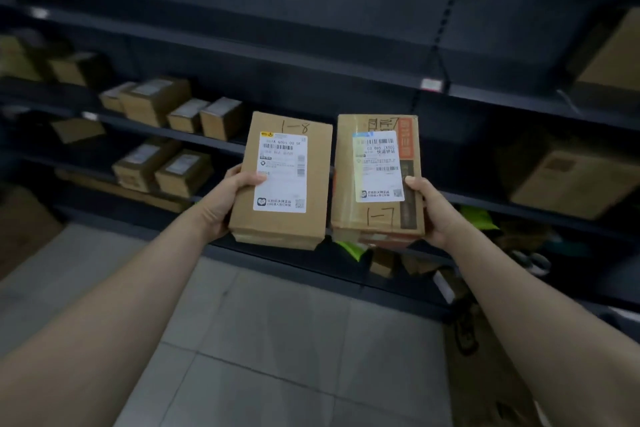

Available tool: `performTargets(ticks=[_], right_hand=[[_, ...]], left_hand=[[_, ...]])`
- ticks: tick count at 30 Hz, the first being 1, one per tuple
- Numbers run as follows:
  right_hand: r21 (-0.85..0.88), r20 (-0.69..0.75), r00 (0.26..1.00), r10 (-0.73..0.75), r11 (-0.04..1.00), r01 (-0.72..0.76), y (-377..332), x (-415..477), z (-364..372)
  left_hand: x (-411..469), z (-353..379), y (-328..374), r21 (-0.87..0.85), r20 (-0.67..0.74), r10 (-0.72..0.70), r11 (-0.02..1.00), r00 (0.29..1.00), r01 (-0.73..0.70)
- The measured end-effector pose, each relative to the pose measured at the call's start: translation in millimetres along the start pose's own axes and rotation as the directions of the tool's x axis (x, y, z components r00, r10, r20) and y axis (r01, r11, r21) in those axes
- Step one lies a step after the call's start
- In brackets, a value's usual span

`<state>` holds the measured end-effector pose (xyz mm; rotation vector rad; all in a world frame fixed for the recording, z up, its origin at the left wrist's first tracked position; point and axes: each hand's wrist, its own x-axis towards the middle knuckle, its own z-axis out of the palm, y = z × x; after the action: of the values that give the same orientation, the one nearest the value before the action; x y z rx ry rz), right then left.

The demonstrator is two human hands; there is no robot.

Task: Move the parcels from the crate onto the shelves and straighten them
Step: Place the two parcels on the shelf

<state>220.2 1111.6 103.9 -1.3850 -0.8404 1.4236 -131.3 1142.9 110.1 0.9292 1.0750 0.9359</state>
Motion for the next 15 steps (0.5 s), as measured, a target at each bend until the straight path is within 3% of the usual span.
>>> performTargets(ticks=[9, 15], right_hand=[[-0.137, 0.198, 0.971, 0.131, 0.985, -0.105, -21.6, 113.8, 96.5], [-0.151, 0.239, 0.954, 0.181, 0.977, -0.148, -25.6, 165.4, 168.9]], left_hand=[[2.9, -83.8, 6.7, -0.1, -0.315, -0.015, 0.995, 0.949, -0.018], [37.1, -142.1, 23.3, -0.111, -0.349, -0.028, 0.994, 0.937, -0.012]])
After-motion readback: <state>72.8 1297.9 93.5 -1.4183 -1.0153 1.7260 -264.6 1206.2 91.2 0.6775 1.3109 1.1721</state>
